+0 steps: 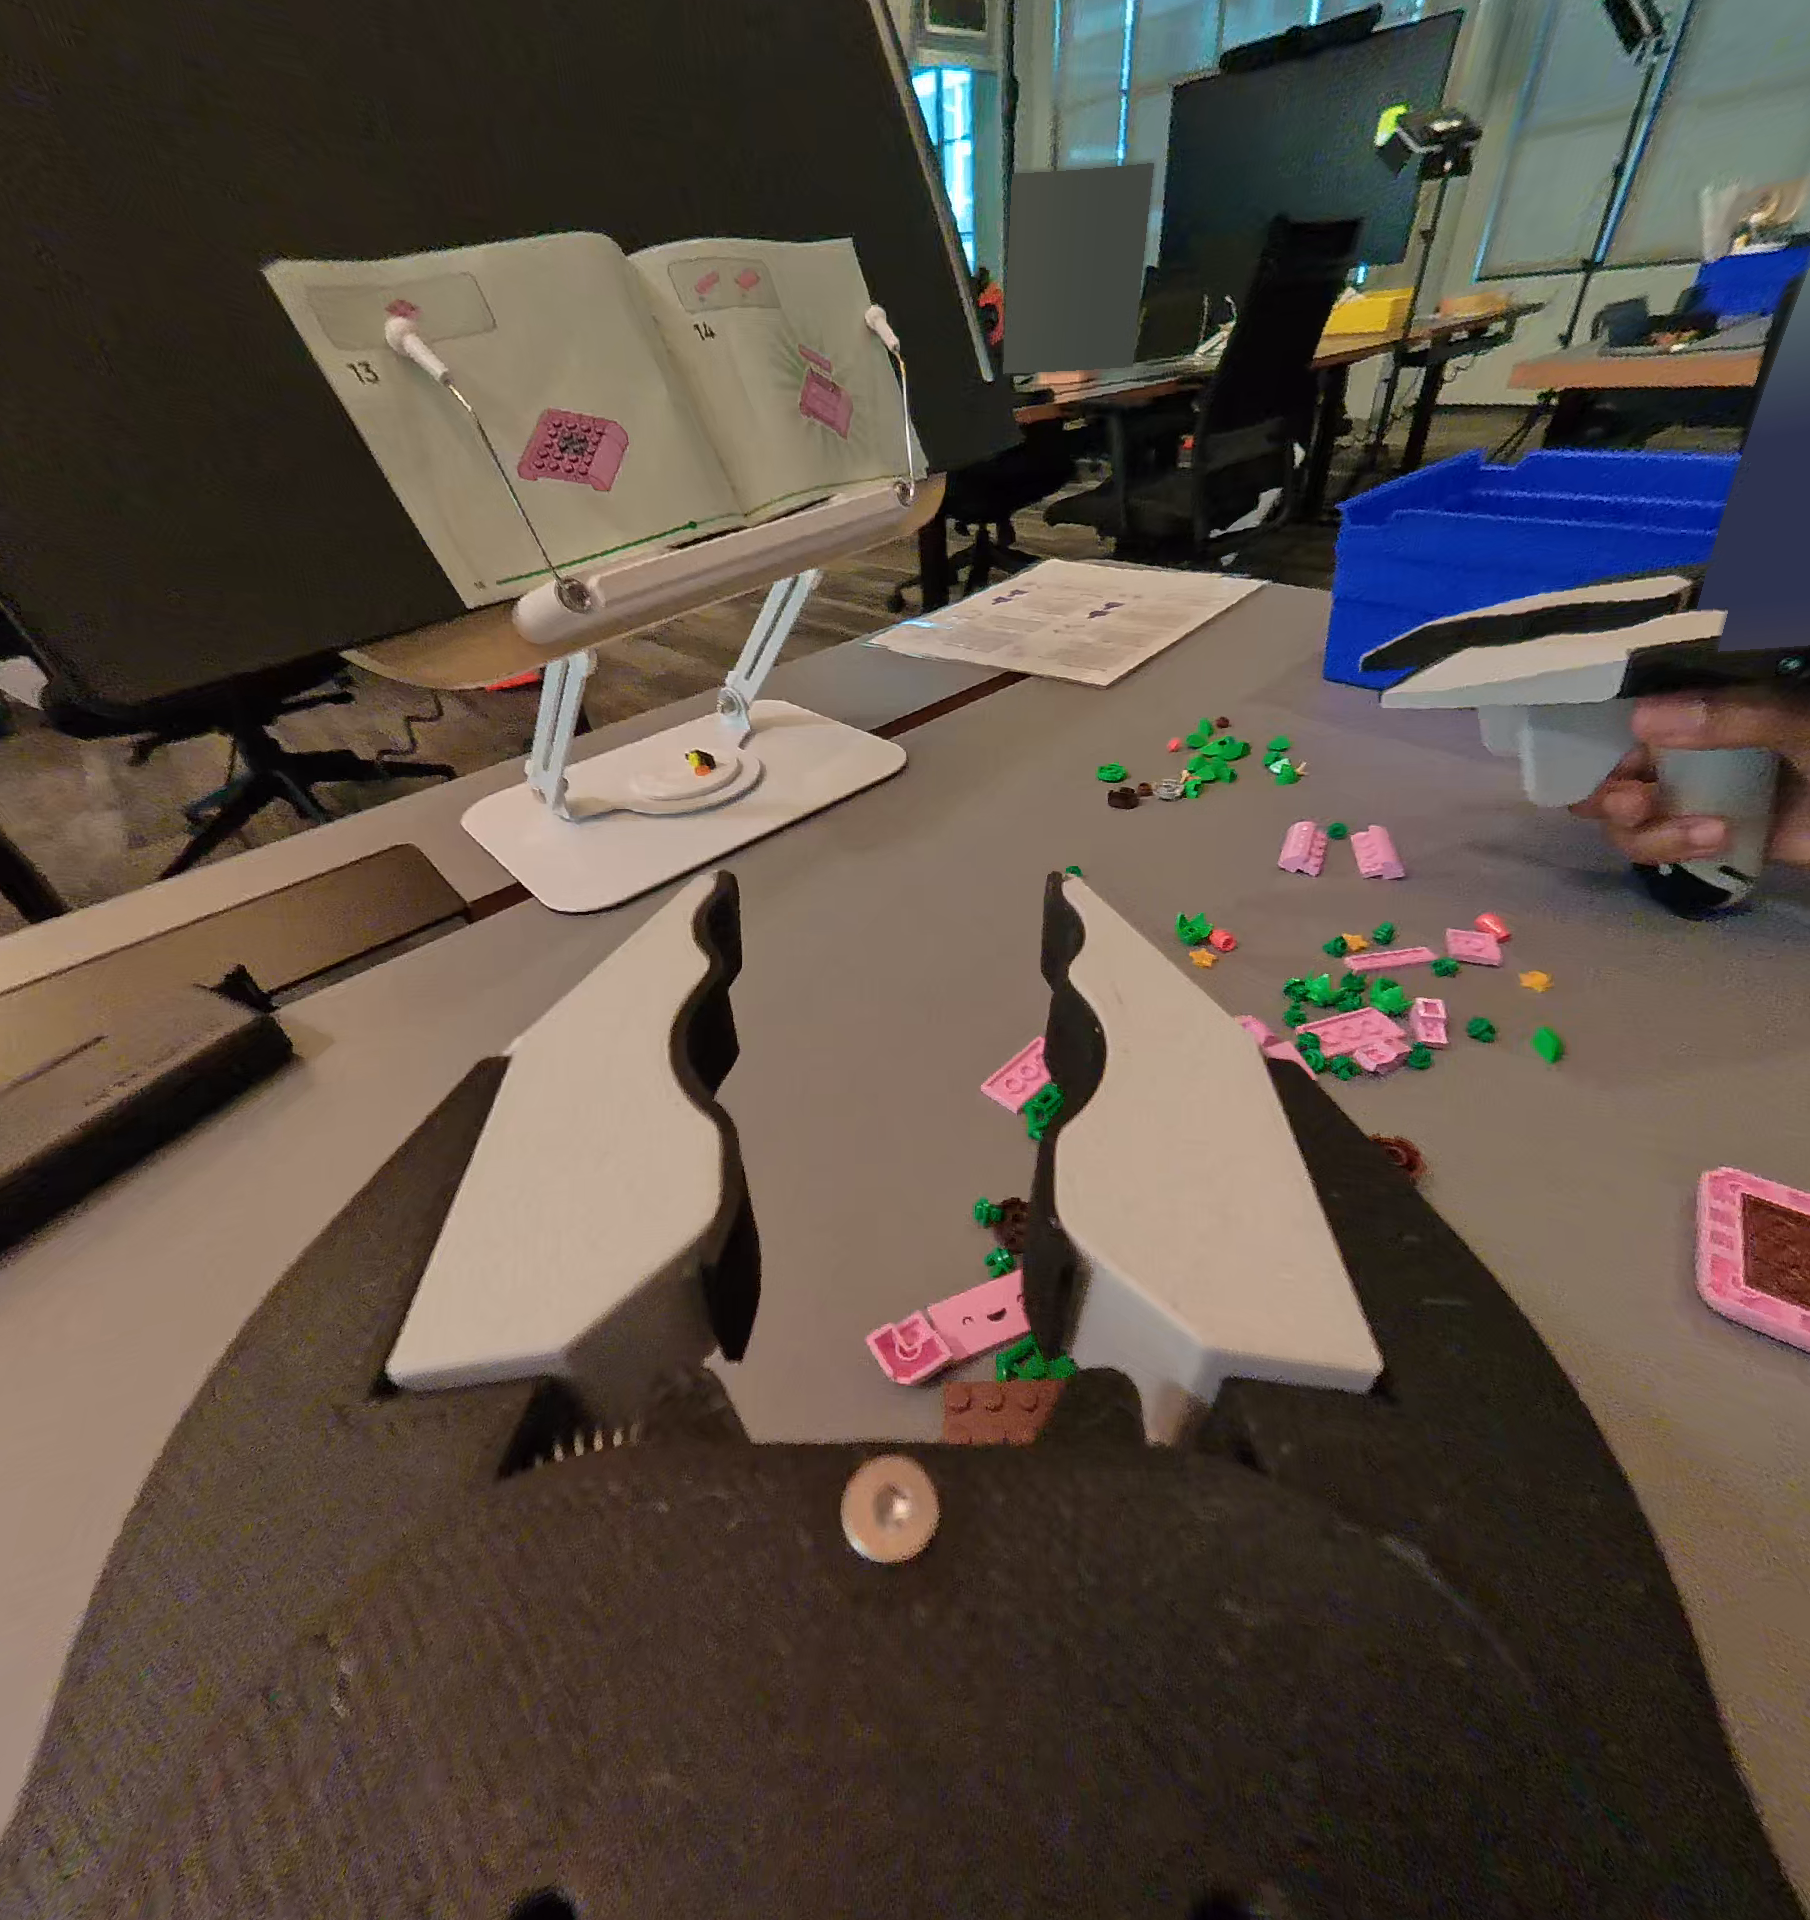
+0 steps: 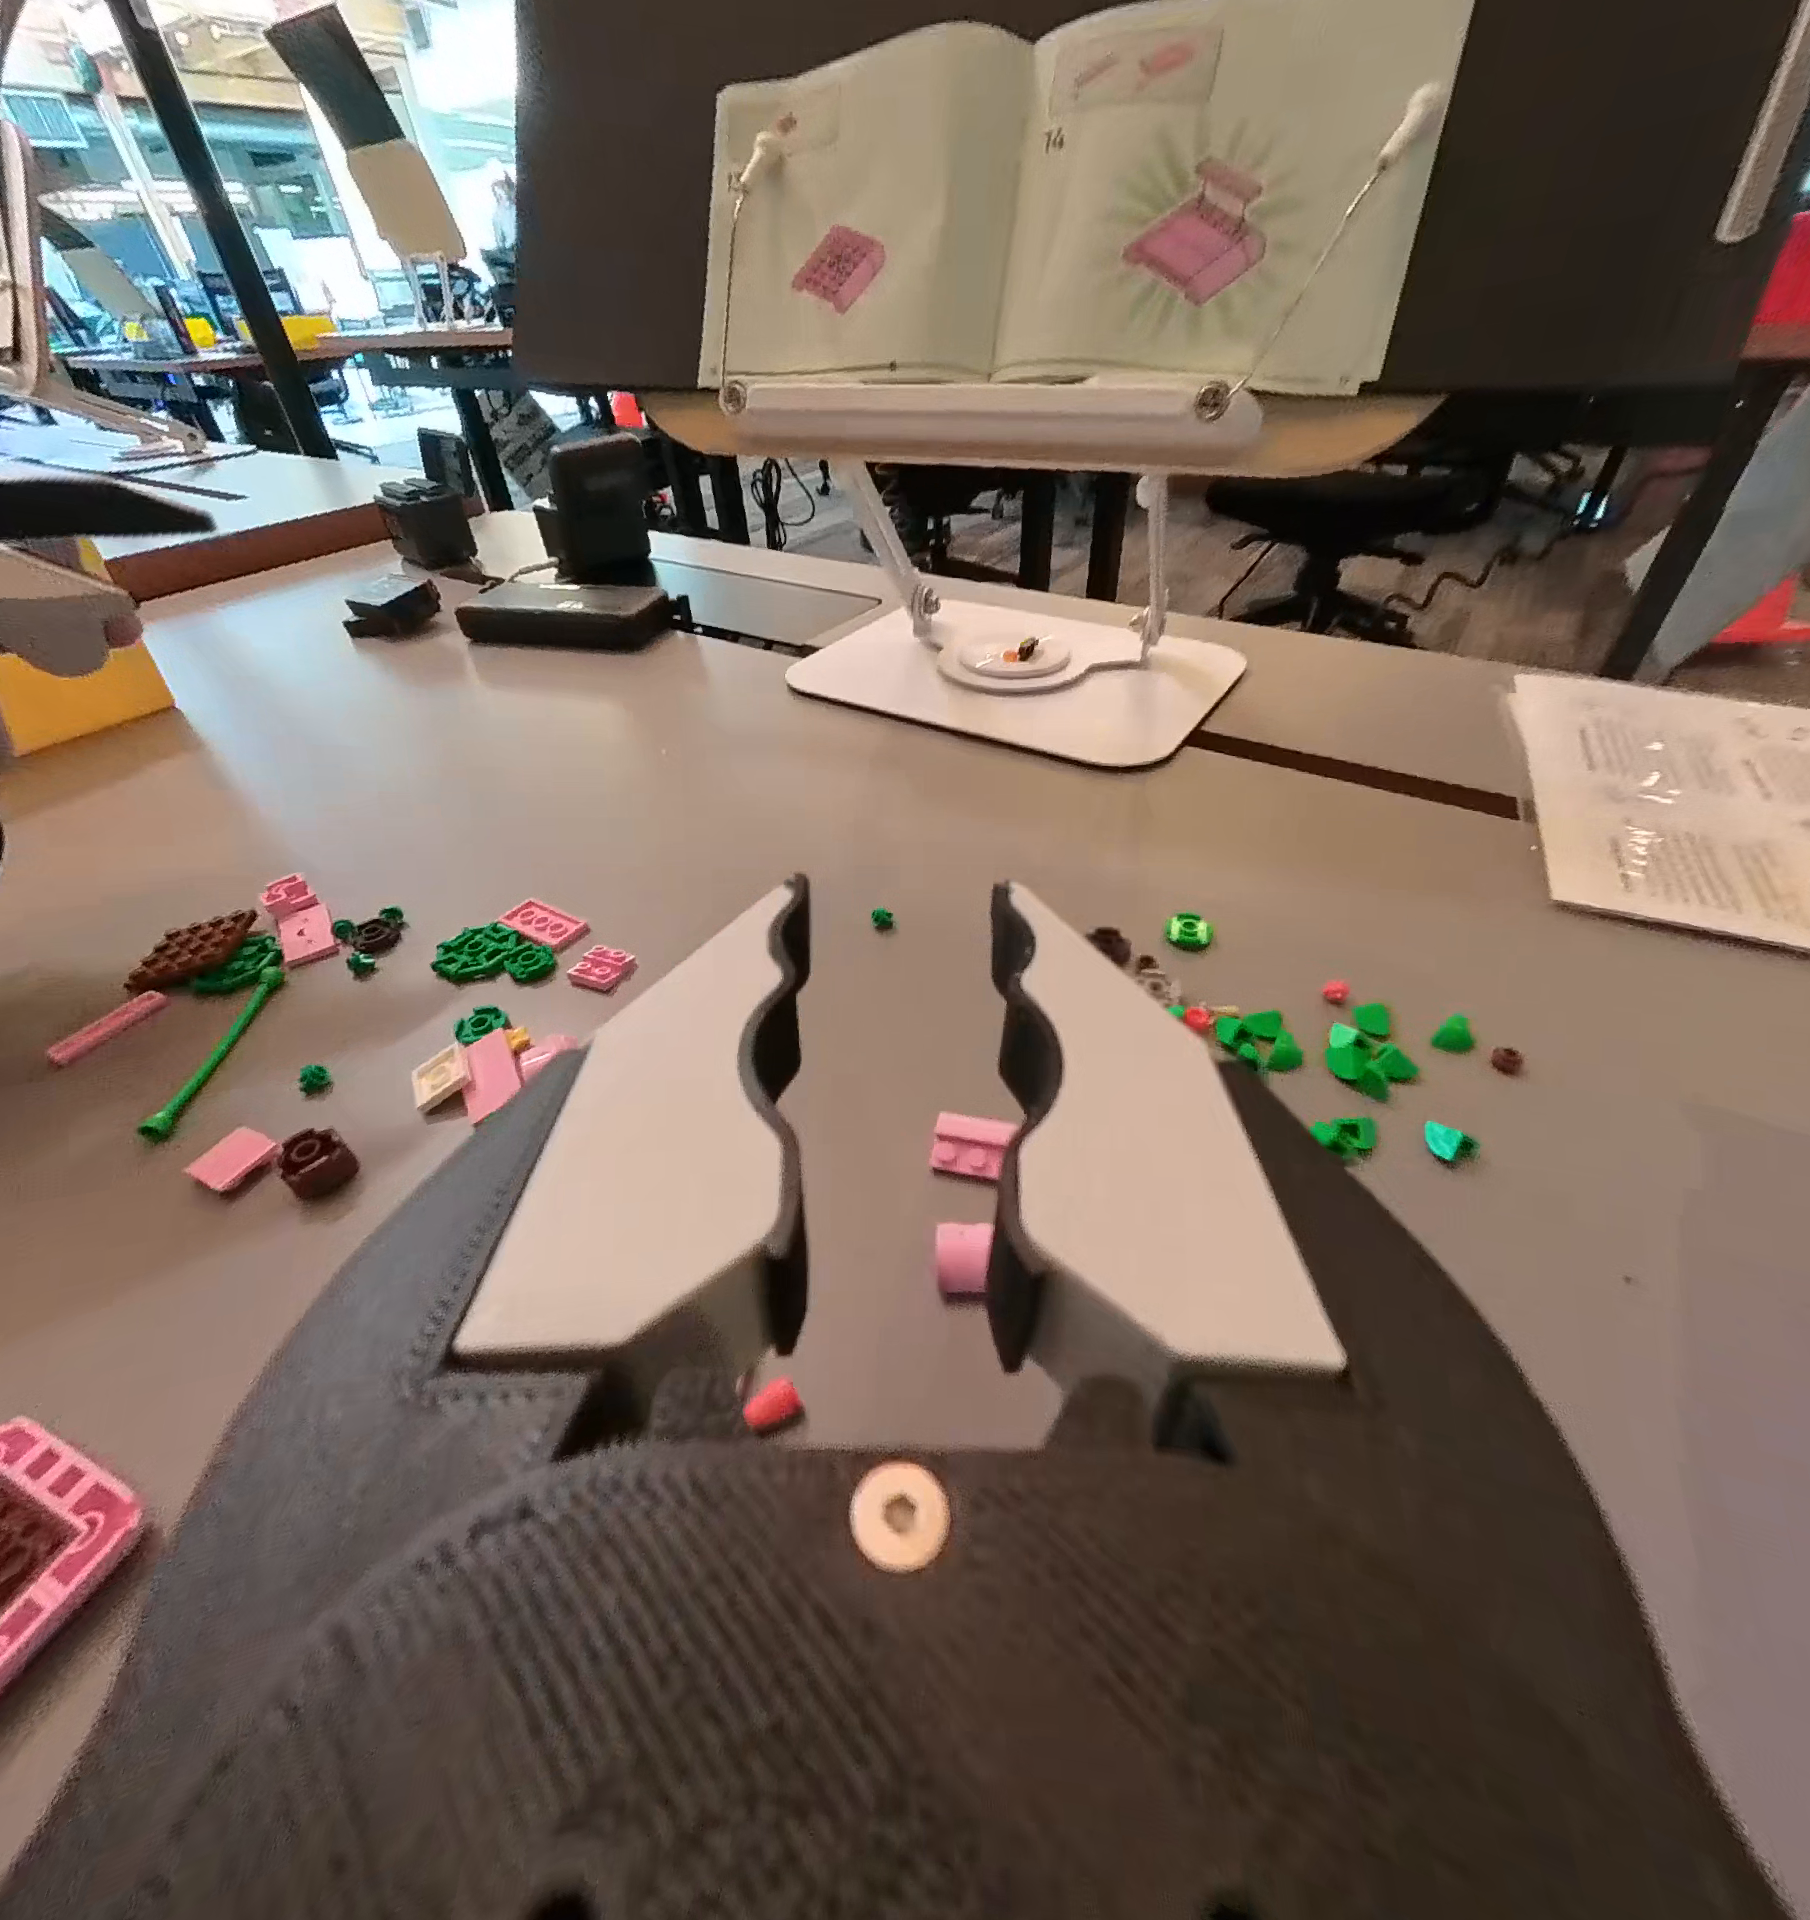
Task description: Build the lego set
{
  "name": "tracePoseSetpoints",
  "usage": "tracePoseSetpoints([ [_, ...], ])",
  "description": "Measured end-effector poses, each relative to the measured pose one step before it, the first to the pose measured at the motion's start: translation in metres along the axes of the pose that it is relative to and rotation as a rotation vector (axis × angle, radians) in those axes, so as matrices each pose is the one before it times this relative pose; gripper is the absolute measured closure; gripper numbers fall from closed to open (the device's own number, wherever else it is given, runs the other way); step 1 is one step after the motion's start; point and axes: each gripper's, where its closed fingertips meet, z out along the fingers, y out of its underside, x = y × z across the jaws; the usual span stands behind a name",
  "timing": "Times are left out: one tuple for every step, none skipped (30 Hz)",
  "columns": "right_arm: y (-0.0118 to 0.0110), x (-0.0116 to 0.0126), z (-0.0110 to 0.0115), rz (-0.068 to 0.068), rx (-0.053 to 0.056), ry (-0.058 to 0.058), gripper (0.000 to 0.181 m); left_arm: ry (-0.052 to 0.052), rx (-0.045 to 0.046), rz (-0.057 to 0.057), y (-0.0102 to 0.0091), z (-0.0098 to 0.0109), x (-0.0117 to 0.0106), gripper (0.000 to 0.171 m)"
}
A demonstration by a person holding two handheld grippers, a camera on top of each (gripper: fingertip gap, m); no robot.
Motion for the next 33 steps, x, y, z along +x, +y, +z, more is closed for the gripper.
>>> tracePoseSetpoints([
  [0.00128, -0.00145, 0.00013, -0.0068, -0.0086, -0.0005, 0.146, -0.0031, 0.00536, 0.0065, -0.0005, -0.00022, 0.00042, 0.116],
  [0.00104, -0.00145, 0.00039, -0.0117, -0.007, 0.0013, 0.146, 0.0019, 0.00034, 0.0012, 0.00005, -0.00015, 0.00042, 0.117],
  [0.00067, -0.00178, 0.0004, -0.0131, -0.0044, -0.0012, 0.146, 0.0056, -0.00037, -0.0043, 0.00012, -0.00011, 0.00039, 0.119],
  [0.00024, -0.00113, 0.00032, -0.009, -0.0021, -0.0015, 0.146, 0.0107, 0.00677, -0.009, -0.00118, -0.00057, 0.00095, 0.122],
  [0.00025, -0.00083, 0.00018, 0.0005, -0.0014, -0.0066, 0.147, 0.0101, 0.01378, -0.0119, -0.00258, -0.0013, 0.00092, 0.126],
  [0.00022, 0.00001, 0.00008, 0.0139, -0.0013, -0.0125, 0.148, 0.0064, 0.02129, -0.0133, -0.00392, -0.00174, 0.00043, 0.13],
  [0.00012, 0.00121, 0.00011, 0.0266, -0.0015, -0.0128, 0.147, 0.0051, 0.02399, -0.0147, -0.00416, -0.00194, 0.0001, 0.133],
  [-0.00001, 0.00281, -0.00003, 0.0348, -0.0012, -0.0072, 0.145, 0.0059, 0.02186, -0.0164, -0.00366, -0.0017, 0.00002, 0.136],
  [0.00002, 0.00345, 0.00011, 0.0373, -0.0013, -0.0044, 0.142, 0.0068, 0.01768, -0.0176, -0.00267, -0.00119, -0.00015, 0.138],
  [0.00014, 0.00274, 0.00031, 0.0343, -0.0032, -0.0074, 0.14, 0.006, 0.00785, -0.0187, -0.00105, -0.00063, -0.00038, 0.139],
  [0.0006, 0.00175, 0.00054, 0.0291, -0.0061, -0.0109, 0.137, 0.0049, 0.00047, -0.0164, 0.00007, -0.00005, -0.00052, 0.138],
  [0.001, 0.00119, 0.00087, 0.0247, -0.0091, -0.0122, 0.134, 0.0045, -0.00254, -0.0099, 0.0006, 0.0001, -0.00018, 0.138],
  [0.00137, 0.00029, 0.00115, 0.0208, -0.0121, -0.0148, 0.132, 0.0023, -0.00241, -0.0021, 0.00033, 0.00019, 0.00011, 0.138],
  [0.00197, -0.00076, 0.00109, 0.0176, -0.0153, -0.0187, 0.13, -0.0005, -0.00075, 0.0048, 0.00004, 0.00003, 0.00037, 0.138],
  [0.00242, -0.00095, 0.00104, 0.0177, -0.0182, -0.0179, 0.13, -0.0024, -0.0001, 0.0085, -0.00003, 0.00018, 0.0004, 0.138],
  [0.00249, -0.00085, 0.00097, 0.018, -0.018, -0.0157, 0.129, -0.0016, -0.00109, 0.0083, 0.00021, 0.00027, 0.00064, 0.138],
  [0.00214, -0.00102, 0.00068, 0.0156, -0.0143, -0.0154, 0.13, -0.0002, -0.00301, 0.0058, 0.00066, 0.00041, 0.00059, 0.138],
  [0.00127, -0.00089, 0.00044, 0.0116, -0.0091, -0.0129, 0.13, 0.0014, -0.00452, 0.0028, 0.00086, 0.00059, 0.0006, 0.138],
  [0.00054, -0.00044, 0.00004, 0.0074, -0.0032, -0.0071, 0.13, 0.0027, -0.00401, 0.001, 0.00068, 0.00052, 0.00073, 0.138],
  [-0.00026, -0.00003, -0.00031, 0.002, 0.0028, -0.0013, 0.13, 0.0024, -0.0017, 0.0006, 0.00035, 0.00032, 0.00071, 0.138],
  [-0.0008, 0.0003, -0.0006, -0.0019, 0.0061, 0.0037, 0.131, 0.0009, -0.00067, 0.0008, 0.0002, 0.00023, 0.00038, 0.138],
  [-0.00055, 0.00007, -0.00047, -0.0041, 0.0047, 0.0032, 0.131, 0.0, -0.00096, 0.0015, 0.00024, 0.00018, 0.00006, 0.138],
  [-0.00029, -0.00042, -0.00029, -0.0063, 0.0028, 0.0023, 0.131, -0.0008, -0.00159, 0.0022, 0.00033, 0.00016, 0.00003, 0.138],
  [-0.00016, -0.00057, -0.00005, -0.0085, 0.0014, 0.0029, 0.131, -0.0007, -0.00179, 0.0021, 0.00035, 0.00021, -0.00003, 0.138],
  [0.00016, -0.00087, 0.00003, -0.0108, -0.0006, 0.0019, 0.131, 0.0001, -0.0014, 0.0012, 0.0004, 0.00023, 0.00015, 0.138],
  [0.00035, -0.00127, 0.00017, -0.0137, -0.0019, 0.0017, 0.131, 0.001, -0.00142, 0.0008, 0.0003, 0.00032, 0.00037, 0.138],
  [0.00058, -0.0015, 0.0004, -0.0166, -0.0033, 0.0021, 0.131, 0.0014, -0.00203, 0.0012, 0.00039, 0.00033, 0.0003, 0.138],
  [0.00083, -0.00179, 0.00055, -0.0195, -0.0048, 0.0024, 0.131, 0.0011, -0.00211, 0.002, 0.0004, 0.0003, 0.00044, 0.138],
  [0.00092, -0.00213, 0.00074, -0.0225, -0.0063, 0.0022, 0.131, 0.0005, -0.00195, 0.0028, 0.00037, 0.00025, 0.00037, 0.138],
  [0.00123, -0.00233, 0.00083, -0.0253, -0.008, 0.0026, 0.131, -0.0001, -0.00171, 0.0033, 0.00024, 0.00021, 0.00033, 0.138],
  [0.00133, -0.00234, 0.00105, -0.0273, -0.0089, 0.0043, 0.131, -0.0002, -0.00145, 0.003, 0.0003, 0.0002, 0.0002, 0.138],
  [0.00147, -0.00238, 0.00107, -0.029, -0.0091, 0.0056, 0.131, 0.0002, -0.00193, 0.0028, 0.00027, 0.00017, 0.00027, 0.138],
  [0.00134, -0.00249, 0.00106, -0.0303, -0.0093, 0.0058, 0.131, 0.0004, -0.00177, 0.0021, 0.00034, 0.00027, 0.0004, 0.138],
])
